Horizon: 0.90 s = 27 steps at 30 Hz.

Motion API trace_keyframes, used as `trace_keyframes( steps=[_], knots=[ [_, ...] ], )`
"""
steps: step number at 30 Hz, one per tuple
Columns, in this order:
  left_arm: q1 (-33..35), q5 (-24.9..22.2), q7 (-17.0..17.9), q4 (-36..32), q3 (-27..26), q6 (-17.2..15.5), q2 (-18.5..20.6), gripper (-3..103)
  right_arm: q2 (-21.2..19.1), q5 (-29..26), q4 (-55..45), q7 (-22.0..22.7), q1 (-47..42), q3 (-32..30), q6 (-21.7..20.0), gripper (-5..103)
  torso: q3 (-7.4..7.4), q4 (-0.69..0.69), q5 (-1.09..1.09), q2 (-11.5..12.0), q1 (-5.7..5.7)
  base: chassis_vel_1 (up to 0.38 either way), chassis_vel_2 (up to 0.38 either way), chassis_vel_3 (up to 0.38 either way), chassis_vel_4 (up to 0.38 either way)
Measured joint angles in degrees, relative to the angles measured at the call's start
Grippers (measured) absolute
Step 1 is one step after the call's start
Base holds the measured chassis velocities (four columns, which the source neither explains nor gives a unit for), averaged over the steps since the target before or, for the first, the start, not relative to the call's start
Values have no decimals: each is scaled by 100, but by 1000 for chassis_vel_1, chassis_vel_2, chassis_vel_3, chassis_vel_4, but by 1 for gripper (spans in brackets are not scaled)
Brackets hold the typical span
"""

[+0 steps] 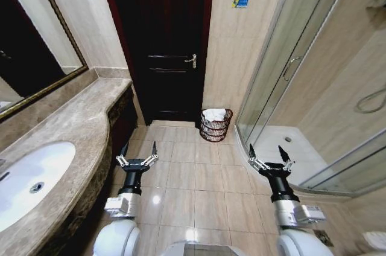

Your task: Discard the used towel into the hamper.

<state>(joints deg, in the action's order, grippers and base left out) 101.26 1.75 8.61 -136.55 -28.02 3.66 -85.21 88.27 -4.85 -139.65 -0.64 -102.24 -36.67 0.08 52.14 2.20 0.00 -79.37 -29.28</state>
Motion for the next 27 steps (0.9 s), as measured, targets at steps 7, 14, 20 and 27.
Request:
trace_keyframes(
  steps=[7, 14, 20, 27],
  knots=[
    [0, 25, 9, -5, 2, -17, 1, 100, 0, 6, 3, 0, 2, -2, 2, 100, 0, 0, -1, 0, 2, 0, 0, 0, 0],
    [0, 26, 12, -8, 2, -22, 1, 100, 0, 7, 5, -1, 3, -4, 3, 100, -1, 0, -1, 0, 2, 0, 0, 0, 0],
    [0, 27, 11, -11, 2, -25, 1, 100, 0, 8, 5, -2, 4, -3, 2, 100, 0, 0, 0, 0, 2, 0, 0, 0, 0],
    [1, 27, 12, -13, 2, -27, 1, 100, 0, 8, 5, -6, 4, -3, 3, 100, -1, 0, 0, 0, 2, 0, 0, 0, 0]
  ],
)
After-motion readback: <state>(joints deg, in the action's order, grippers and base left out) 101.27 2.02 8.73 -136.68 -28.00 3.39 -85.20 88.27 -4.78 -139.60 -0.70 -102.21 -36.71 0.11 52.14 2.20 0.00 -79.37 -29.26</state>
